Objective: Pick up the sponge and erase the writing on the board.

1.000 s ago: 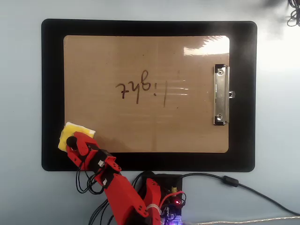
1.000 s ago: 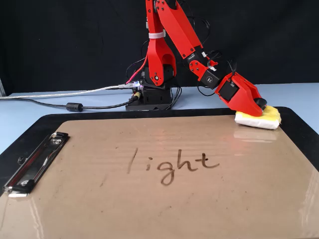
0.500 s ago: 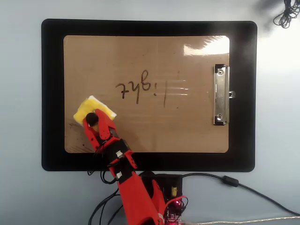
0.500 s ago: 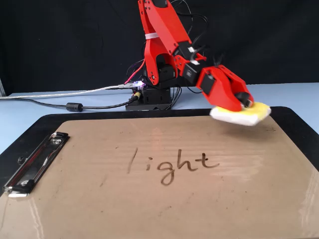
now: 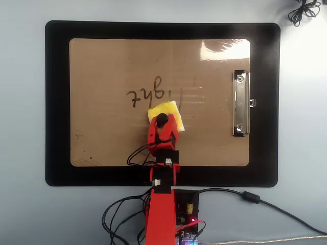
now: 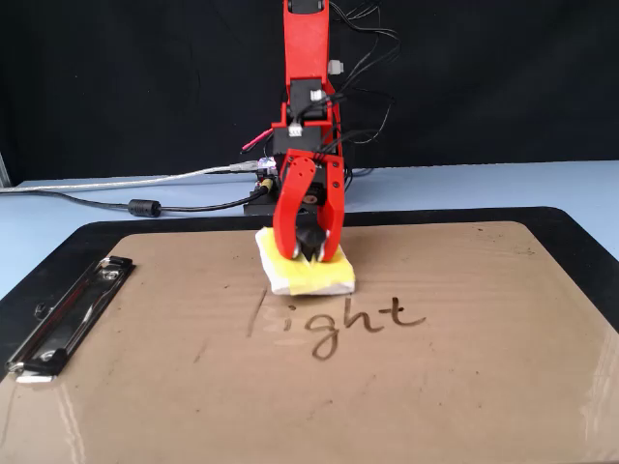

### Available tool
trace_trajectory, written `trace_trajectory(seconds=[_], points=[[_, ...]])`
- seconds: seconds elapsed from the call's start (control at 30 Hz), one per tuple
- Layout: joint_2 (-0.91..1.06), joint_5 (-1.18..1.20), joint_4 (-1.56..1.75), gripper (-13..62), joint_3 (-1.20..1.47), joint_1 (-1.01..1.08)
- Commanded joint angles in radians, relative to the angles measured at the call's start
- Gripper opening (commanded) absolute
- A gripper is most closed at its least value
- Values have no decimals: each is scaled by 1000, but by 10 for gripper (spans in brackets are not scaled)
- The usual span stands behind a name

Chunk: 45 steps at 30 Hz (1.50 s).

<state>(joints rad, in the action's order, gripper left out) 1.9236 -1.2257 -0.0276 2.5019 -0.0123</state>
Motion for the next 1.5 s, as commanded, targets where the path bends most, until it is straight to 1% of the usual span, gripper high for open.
trace_trajectory(seconds=[0.0, 0.13, 0.27, 0.37, 0.5, 0.57, 0.6, 0.67, 0.77, 0.87, 0.97, 1.03, 1.13, 1.27, 1.33, 1.37, 1.47], points=[[78, 25, -124, -77, -26, 38], [153, 25, -169, -77, 81, 51], [150, 23, -147, -78, 112, 48], [32, 35, -75, -78, 5, 49], [-282, 84, 5, -78, -249, 86], [-390, 112, 15, -78, -334, 115], [-411, 121, 15, -77, -360, 127], [-353, 127, 5, -78, -316, 155], [-166, 133, 6, -78, -146, 175], [-52, 132, 18, -78, -8, 176], [-69, 129, 40, -78, 3, 176], [-161, 123, 84, -78, -101, 175], [-365, 123, 97, -78, -322, 173], [-529, 120, 91, -78, -546, 173], [-523, 118, 89, -78, -545, 176], [-497, 120, 86, -78, -495, 179], [-219, 112, 91, -78, -184, 196]])
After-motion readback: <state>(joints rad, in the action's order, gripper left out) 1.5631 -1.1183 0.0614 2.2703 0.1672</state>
